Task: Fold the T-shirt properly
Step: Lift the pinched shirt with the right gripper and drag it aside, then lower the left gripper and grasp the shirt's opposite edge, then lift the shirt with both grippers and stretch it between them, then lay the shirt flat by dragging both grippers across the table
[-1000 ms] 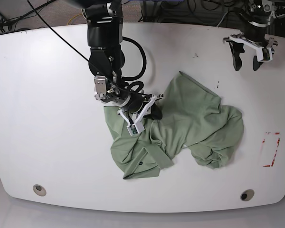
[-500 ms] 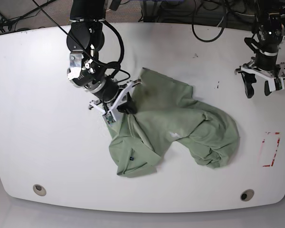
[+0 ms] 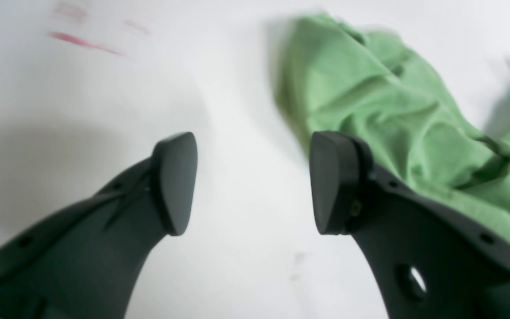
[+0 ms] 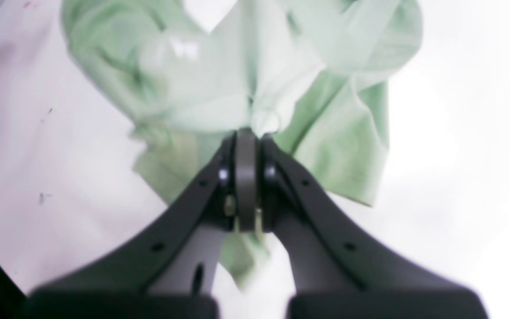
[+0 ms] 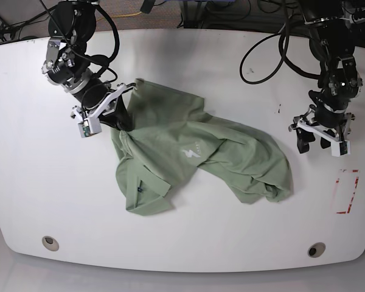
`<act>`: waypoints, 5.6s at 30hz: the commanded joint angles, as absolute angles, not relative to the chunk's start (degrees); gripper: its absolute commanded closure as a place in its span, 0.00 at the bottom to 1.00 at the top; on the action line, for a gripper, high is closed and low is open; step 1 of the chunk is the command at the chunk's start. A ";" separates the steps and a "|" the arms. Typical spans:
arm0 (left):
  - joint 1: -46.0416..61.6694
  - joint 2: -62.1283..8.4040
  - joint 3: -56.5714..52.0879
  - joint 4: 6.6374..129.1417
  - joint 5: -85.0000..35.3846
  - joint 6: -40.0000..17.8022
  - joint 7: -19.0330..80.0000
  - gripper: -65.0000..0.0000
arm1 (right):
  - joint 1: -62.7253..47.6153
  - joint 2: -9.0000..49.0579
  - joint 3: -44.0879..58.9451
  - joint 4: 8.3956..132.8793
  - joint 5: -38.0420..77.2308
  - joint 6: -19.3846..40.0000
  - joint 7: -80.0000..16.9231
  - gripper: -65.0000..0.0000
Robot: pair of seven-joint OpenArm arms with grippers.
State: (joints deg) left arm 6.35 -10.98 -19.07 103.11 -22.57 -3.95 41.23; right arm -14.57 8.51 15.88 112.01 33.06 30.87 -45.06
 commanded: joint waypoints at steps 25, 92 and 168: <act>-6.20 -9.71 -3.82 77.14 -22.37 -3.74 32.40 0.42 | -18.51 14.46 23.08 114.07 38.90 31.16 -43.30 1.00; -23.78 -14.64 1.19 108.70 2.51 -10.24 33.98 1.00 | 27.82 33.36 11.47 91.21 42.77 31.08 -43.38 1.00; 20.44 -8.57 -7.34 115.47 2.07 -33.45 57.36 1.00 | -18.24 25.98 34.42 104.31 45.76 31.16 -50.24 1.00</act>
State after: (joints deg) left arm 19.70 -7.27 -6.24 114.43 1.04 -33.52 57.06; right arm -18.09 24.97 33.54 103.13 45.34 31.42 -51.68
